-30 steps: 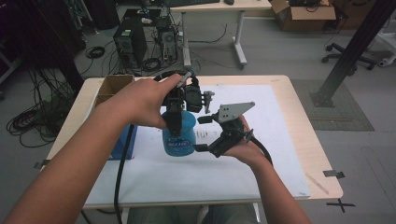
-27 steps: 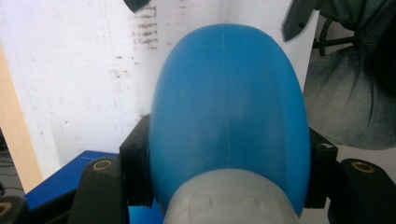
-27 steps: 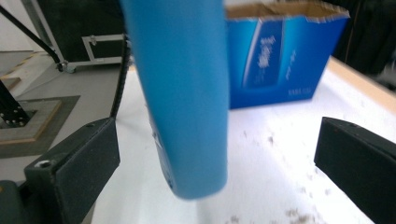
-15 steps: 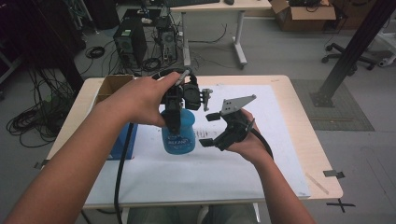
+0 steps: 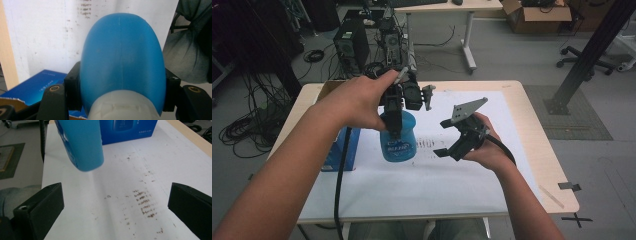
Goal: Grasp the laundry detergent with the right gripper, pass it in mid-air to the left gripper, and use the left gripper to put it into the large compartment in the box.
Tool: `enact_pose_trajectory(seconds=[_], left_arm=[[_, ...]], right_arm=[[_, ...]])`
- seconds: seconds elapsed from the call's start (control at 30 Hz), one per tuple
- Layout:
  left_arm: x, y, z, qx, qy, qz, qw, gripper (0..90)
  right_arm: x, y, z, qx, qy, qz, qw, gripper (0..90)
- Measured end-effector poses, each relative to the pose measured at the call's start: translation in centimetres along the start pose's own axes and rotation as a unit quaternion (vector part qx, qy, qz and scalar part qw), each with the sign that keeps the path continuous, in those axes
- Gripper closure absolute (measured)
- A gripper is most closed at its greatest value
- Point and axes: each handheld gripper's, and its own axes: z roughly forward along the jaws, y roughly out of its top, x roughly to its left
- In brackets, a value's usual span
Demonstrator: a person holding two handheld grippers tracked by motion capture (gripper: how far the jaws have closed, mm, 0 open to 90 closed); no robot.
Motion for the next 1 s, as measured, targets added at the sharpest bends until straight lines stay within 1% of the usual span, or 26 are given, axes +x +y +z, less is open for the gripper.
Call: enact_pose_trajectory(seconds=[0.13,0.3,0.33,0.37,0.5,0.53,0.63,0.7,0.8,0.93,0.97,1.0], left_arm=[[0.3,-0.3,-0.8,-0.004,-0.002,-0.025,0.9997,37.8],[0.8,-0.9,-1.9,-0.009,-0.005,-0.061,0.9981,37.8],[1.0,-1.1,-2.1,-0.011,-0.006,-0.072,0.9973,37.8],[1.1,-1.2,-2.2,-0.012,-0.006,-0.078,0.9969,37.9],[1.6,-1.9,-3.3,-0.023,-0.009,-0.114,0.9931,37.8],[1.7,-2.1,-3.5,-0.024,-0.009,-0.120,0.9924,37.9],[2.1,-2.5,-4.3,-0.028,-0.009,-0.155,0.9875,37.9],[2.5,-2.9,-4.9,-0.028,-0.011,-0.178,0.9835,37.9],[3.0,-3.4,-5.6,-0.032,-0.017,-0.200,0.9791,37.9],[3.8,-4.1,-6.4,-0.039,-0.020,-0.240,0.9698,37.9],[3.9,-4.3,-6.5,-0.038,-0.020,-0.246,0.9683,37.9],[4.1,-4.4,-6.7,-0.038,-0.020,-0.255,0.9659,37.9]], right_arm=[[0.0,-0.1,-1.0,0.011,-0.007,-0.003,0.9999,0.2],[-0.1,-0.3,-2.4,0.025,-0.018,0.000,0.9995,0.2],[-0.2,-0.4,-2.7,0.028,-0.019,0.001,0.9994,0.2],[-0.2,-0.4,-3.1,0.032,-0.023,0.002,0.9992,0.2],[-0.3,-0.6,-4.1,0.038,-0.028,0.004,0.9989,0.2],[-0.3,-0.7,-4.4,0.040,-0.032,0.006,0.9987,0.2],[-0.3,-0.8,-5.1,0.045,-0.036,0.006,0.9983,0.4],[-0.4,-0.8,-5.5,0.049,-0.040,0.006,0.9980,0.4],[-0.4,-0.9,-6.0,0.054,-0.043,0.006,0.9976,0.4],[-0.4,-1.1,-6.6,0.056,-0.046,0.008,0.9974,0.6],[-0.5,-1.2,-6.7,0.057,-0.046,0.009,0.9973,0.6],[-0.5,-1.2,-6.7,0.056,-0.047,0.009,0.9973,0.6]])
